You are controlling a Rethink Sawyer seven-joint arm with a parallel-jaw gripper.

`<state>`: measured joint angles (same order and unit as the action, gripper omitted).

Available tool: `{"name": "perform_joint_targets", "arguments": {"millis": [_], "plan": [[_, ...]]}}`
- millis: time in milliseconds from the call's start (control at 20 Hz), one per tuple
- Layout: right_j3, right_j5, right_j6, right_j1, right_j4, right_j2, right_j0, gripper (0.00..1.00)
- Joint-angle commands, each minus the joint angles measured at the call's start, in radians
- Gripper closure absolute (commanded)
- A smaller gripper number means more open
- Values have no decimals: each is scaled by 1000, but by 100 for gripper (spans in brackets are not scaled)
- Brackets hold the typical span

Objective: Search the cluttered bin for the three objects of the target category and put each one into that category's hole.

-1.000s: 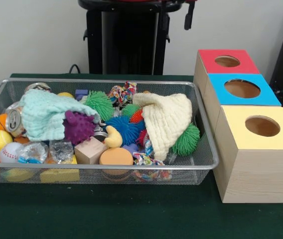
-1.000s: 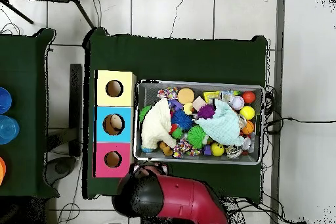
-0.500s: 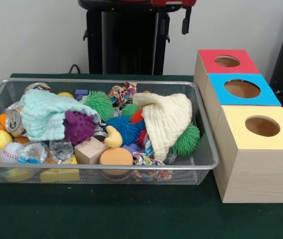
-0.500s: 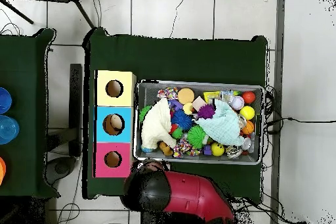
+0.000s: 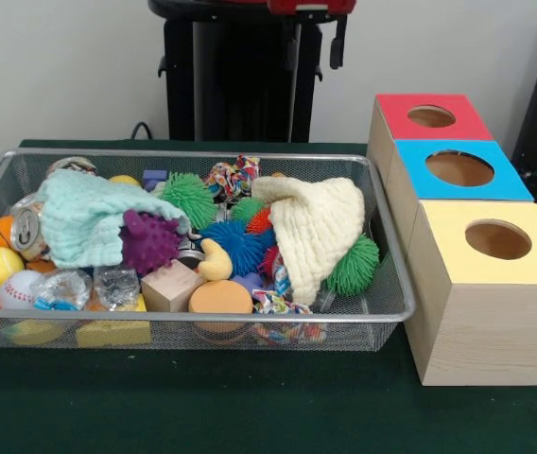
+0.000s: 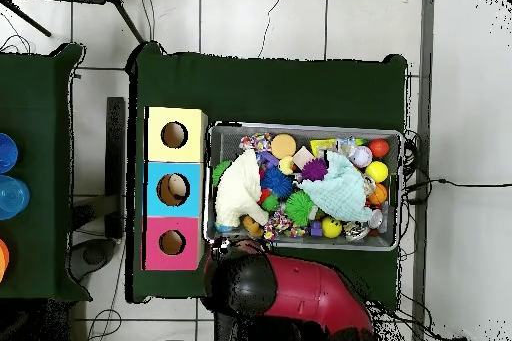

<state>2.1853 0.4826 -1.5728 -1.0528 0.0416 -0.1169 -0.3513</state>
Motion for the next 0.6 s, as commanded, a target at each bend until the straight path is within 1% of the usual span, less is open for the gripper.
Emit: {"name": "perform_joint_targets", "arguments": {"millis": [50, 300, 600], "plan": [[-111, 86, 91, 4, 85, -97, -58, 0], [-144, 120, 101, 9, 112, -109, -74, 0], [-148, 124, 89, 10, 116, -134, -76, 0]]}}
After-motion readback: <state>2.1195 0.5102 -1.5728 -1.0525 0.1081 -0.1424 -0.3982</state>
